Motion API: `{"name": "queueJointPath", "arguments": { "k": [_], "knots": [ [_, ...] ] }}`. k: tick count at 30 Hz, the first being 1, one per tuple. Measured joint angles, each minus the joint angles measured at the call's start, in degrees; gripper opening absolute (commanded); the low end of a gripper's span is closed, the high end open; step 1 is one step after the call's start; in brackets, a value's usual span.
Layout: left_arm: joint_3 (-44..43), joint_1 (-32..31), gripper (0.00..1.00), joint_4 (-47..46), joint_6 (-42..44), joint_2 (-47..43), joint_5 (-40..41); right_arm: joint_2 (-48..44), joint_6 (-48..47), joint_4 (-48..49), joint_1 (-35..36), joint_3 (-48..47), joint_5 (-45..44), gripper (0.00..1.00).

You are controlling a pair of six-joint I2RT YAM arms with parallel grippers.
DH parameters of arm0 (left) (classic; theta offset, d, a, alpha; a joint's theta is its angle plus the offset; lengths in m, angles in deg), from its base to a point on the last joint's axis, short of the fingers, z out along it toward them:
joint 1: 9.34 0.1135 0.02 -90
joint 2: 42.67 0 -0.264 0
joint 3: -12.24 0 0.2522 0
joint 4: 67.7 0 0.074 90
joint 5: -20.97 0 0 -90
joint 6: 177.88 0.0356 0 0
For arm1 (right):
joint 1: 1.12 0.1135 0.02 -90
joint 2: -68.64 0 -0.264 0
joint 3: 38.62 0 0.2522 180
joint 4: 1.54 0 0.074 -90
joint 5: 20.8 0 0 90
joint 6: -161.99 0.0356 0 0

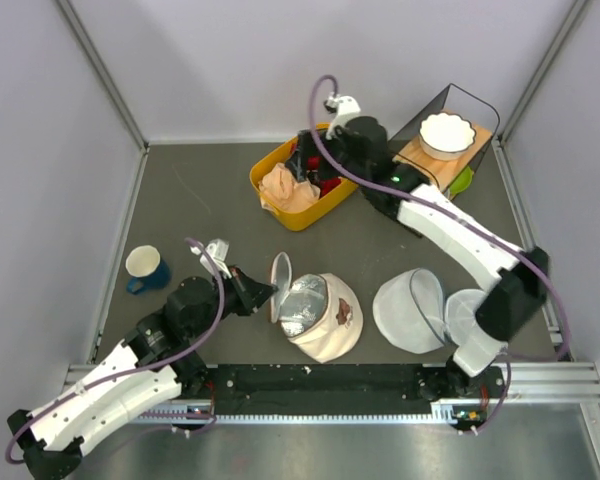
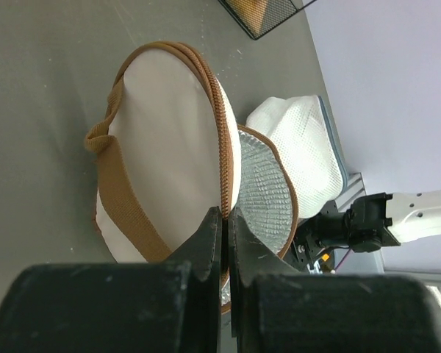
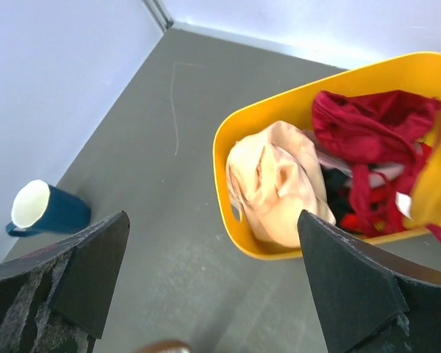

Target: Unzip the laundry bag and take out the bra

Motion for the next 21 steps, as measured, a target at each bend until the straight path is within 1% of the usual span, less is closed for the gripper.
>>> {"name": "queueJointPath", "arguments": {
  "k": [4, 5, 7, 8, 10, 11, 13, 16, 18, 21],
  "knots": [
    [-1.46, -0.02, 0.0, -1.81, 1.9, 2.08, -2.64, -13.79, -0.28, -0.09, -0.02, 10.78, -4.22, 0.99],
    [-1.88, 0.0, 0.15, -2.49, 2.34, 2.67, -3.69, -16.41, -0.31, -0.35, -0.04, 13.25, -5.22, 0.99],
    [-2.97, 0.0, 0.48, -4.2, 3.85, 4.63, -6.95, -22.99, -0.13, -1.49, -0.07, 19.98, -8.39, 0.99],
    [-3.78, 0.0, 0.73, -4.92, 4.68, 6.01, -8.74, -25.49, 0.04, -2.21, -0.09, 22.64, -9.44, 0.99],
    [-5.62, 0.0, 0.82, -6.12, 6.14, 9.18, -12.61, -31.56, 0.55, -4.57, -0.07, 29.11, -12.39, 0.99],
    [-6.38, 0.0, 0.88, -6.38, 7.17, 10.25, -14.03, -33.7, 0.74, -5.77, -0.11, 31.23, -13.55, 0.99],
    [-8.09, 0.0, 0.91, -6.6, 8.61, 12.55, -16.85, -37.99, 1.4, -8.74, -0.13, 34.91, -15.65, 0.99],
    [-9.64, 0.0, 0.93, -5.57, 10.78, 13.16, -18.47, -44.09, 2.71, -13.31, -0.13, 38.8, -18.88, 0.99],
    [-11.04, 0.0, 0.96, -4.35, 12.41, 12.5, -18.05, -47.23, 3.67, -15.93, -0.13, 40.06, -20.63, 0.99],
    [-13.42, 0.0, 0.99, -1.44, 14.14, 10.82, -14.64, -50.25, 5.2, -19.26, -0.13, 40.5, -22.34, 0.99]
  ]
}}
